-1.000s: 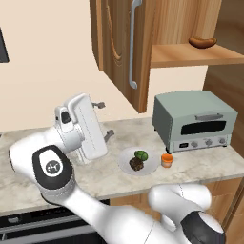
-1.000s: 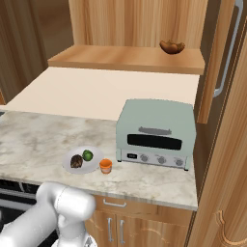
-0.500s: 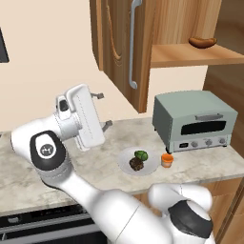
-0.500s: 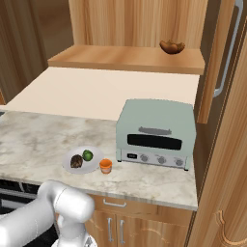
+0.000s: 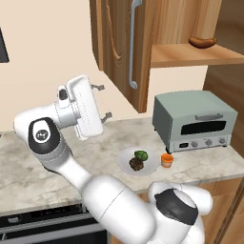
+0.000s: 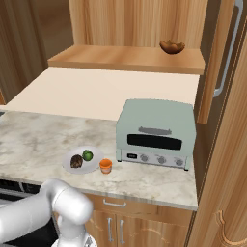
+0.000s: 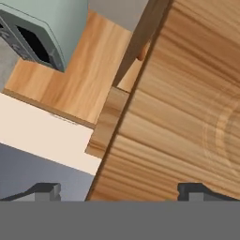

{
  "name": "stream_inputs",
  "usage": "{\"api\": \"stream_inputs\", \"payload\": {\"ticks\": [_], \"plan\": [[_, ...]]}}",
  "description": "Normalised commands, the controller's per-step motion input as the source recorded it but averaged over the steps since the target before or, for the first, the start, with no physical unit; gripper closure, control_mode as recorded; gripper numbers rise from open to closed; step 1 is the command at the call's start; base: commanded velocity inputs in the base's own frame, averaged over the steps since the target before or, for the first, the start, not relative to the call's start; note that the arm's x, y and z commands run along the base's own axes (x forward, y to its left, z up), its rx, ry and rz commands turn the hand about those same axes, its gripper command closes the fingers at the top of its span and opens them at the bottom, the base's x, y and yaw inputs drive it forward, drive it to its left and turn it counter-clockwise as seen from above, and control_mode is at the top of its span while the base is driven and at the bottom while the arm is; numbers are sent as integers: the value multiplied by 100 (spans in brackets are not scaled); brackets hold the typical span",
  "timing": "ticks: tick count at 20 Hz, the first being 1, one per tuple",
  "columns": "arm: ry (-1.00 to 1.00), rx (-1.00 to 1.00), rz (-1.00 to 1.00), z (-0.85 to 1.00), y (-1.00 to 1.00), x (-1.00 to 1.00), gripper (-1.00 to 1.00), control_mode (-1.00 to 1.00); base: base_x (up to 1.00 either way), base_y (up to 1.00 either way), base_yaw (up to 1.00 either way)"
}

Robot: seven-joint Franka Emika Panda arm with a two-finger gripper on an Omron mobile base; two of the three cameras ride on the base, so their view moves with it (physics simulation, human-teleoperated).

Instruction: Pick the avocado and bread from the counter and place them on the plate. Then pick the jam from the cabinet and place it next to the plate. Lastly close the cabinet door.

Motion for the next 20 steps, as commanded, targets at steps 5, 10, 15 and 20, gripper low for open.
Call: {"api": "stream_inputs", "payload": {"ticks": [5, 10, 15, 20], "plan": [[0, 0, -14, 11, -8, 21, -100, -100, 0, 0, 0], [0, 0, -12, 13, -16, 19, -100, -100, 0, 0, 0], [0, 0, -10, 7, -22, 20, -100, -100, 0, 0, 0], [0, 0, -8, 11, -27, 13, -100, -100, 0, 0, 0]]}}
